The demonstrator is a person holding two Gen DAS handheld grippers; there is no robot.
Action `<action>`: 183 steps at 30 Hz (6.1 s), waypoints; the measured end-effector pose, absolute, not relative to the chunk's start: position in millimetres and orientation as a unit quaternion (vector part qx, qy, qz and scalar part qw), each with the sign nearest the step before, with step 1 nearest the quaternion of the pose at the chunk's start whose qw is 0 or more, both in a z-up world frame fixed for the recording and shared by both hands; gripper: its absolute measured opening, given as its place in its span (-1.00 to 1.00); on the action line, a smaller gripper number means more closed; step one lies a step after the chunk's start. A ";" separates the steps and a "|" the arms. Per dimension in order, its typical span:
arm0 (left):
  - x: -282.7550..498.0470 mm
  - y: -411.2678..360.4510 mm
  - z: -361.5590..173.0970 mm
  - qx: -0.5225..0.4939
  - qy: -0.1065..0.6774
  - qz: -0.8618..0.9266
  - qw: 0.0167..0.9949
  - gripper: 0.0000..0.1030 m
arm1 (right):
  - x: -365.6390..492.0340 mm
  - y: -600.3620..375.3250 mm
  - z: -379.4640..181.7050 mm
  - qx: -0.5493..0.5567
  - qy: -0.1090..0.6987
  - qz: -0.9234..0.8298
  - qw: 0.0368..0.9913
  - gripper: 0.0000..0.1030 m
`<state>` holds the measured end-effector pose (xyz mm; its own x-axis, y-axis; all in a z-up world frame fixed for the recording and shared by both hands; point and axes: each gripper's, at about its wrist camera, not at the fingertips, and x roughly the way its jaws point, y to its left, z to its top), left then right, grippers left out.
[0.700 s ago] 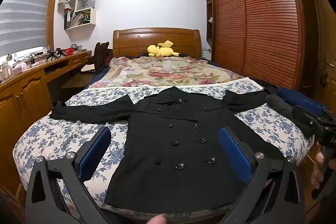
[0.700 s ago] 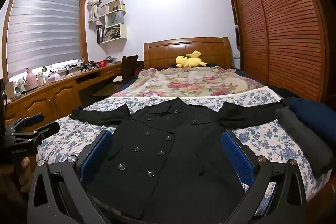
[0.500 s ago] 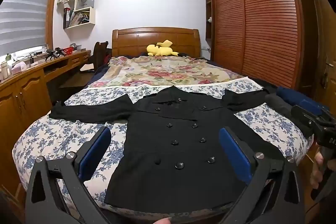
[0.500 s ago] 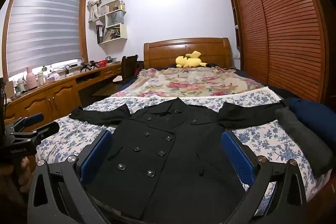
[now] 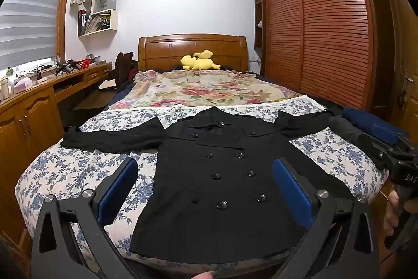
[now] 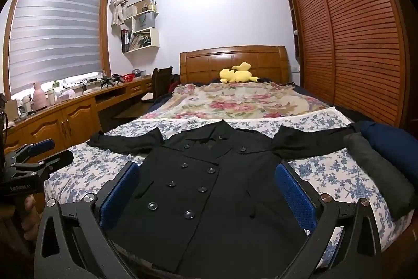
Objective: Fold large clothes
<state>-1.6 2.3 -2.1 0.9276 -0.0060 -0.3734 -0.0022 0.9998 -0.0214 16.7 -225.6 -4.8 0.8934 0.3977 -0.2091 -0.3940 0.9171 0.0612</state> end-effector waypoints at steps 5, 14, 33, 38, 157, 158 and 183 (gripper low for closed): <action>-4.6 2.6 1.3 -0.010 0.185 -0.001 0.983 1.00 | 16.5 -226.4 -5.3 0.009 0.109 0.204 0.973 1.00; -8.0 -1.3 4.2 -0.008 0.184 -0.002 0.983 1.00 | 15.3 -228.9 -5.4 0.008 0.108 0.204 0.973 1.00; -2.7 -2.5 -2.6 -0.008 0.189 0.000 0.982 1.00 | 17.5 -225.1 -6.5 0.011 0.114 0.204 0.972 1.00; -1.9 -2.0 -4.1 -0.009 0.187 0.001 0.982 1.00 | 15.8 -223.9 -5.5 0.013 0.110 0.200 0.974 1.00; 349.0 315.5 -189.3 -0.190 0.428 0.172 0.867 0.31 | 287.5 -99.9 -90.5 -0.073 0.231 0.380 0.893 0.97; 350.2 318.9 -191.1 -0.201 0.424 0.173 0.866 0.30 | 287.7 -99.8 -90.5 -0.072 0.231 0.380 0.893 0.97; 307.1 144.4 -51.7 -0.045 0.332 0.045 0.941 -0.95 | 286.2 -101.7 -91.8 -0.063 0.226 0.378 0.896 0.97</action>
